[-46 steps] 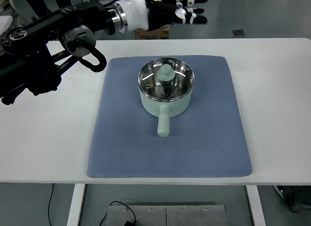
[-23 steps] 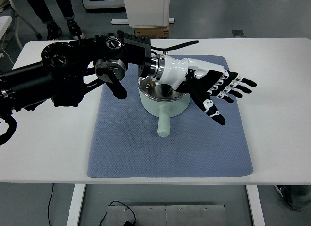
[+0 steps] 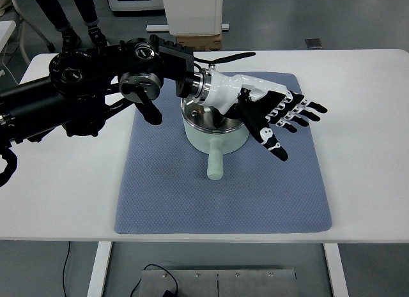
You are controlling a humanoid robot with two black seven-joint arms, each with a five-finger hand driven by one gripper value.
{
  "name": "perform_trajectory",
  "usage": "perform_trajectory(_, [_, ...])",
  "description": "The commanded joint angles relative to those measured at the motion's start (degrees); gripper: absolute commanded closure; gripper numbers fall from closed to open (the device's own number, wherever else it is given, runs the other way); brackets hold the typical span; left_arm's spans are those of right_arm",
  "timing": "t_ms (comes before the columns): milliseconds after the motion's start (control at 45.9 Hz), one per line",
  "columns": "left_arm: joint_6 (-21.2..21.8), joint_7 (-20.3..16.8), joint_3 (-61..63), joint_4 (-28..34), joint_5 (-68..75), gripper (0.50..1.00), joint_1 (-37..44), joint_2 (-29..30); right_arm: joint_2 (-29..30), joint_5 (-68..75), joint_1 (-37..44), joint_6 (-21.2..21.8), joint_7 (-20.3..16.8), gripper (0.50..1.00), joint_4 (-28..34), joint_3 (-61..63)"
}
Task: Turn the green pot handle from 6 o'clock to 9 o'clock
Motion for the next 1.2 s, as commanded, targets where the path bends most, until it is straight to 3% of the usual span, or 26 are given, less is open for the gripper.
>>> perform_trajectory(0, [2.0, -0.1, -0.4, 1.3, -2.3, 0.500, 0.3, 0.9, 0.0, 0.0, 0.0, 0.0, 0.0, 0.500, 0.0, 0.0])
perform_trajectory(196, [1.6, 0.0, -0.3, 1.2, -2.6, 0.500, 1.0, 1.3, 0.0, 0.0, 0.0, 0.0, 0.0, 0.500, 0.0, 0.0])
perform_trajectory(305, [-1.0, 0.4, -0.2, 1.0, -2.2, 0.500, 1.9, 1.1, 0.0, 0.0, 0.0, 0.0, 0.0, 0.500, 0.0, 0.0])
perform_trajectory(479, [-1.0, 1.0, 0.5, -0.3, -1.0, 0.500, 1.9, 0.2, 0.0, 0.0, 0.0, 0.0, 0.0, 0.500, 0.0, 0.0])
perform_trajectory(741, [-1.0, 5.4, 1.8, -0.2, 3.9, 0.500, 1.8, 0.3, 0.0, 0.0, 0.0, 0.0, 0.0, 0.500, 0.0, 0.0])
perform_trajectory(1177, [-1.0, 6.4, 5.7, -0.6, 5.7, 0.500, 1.6, -0.6, 0.0, 0.0, 0.0, 0.0, 0.0, 0.500, 0.0, 0.0])
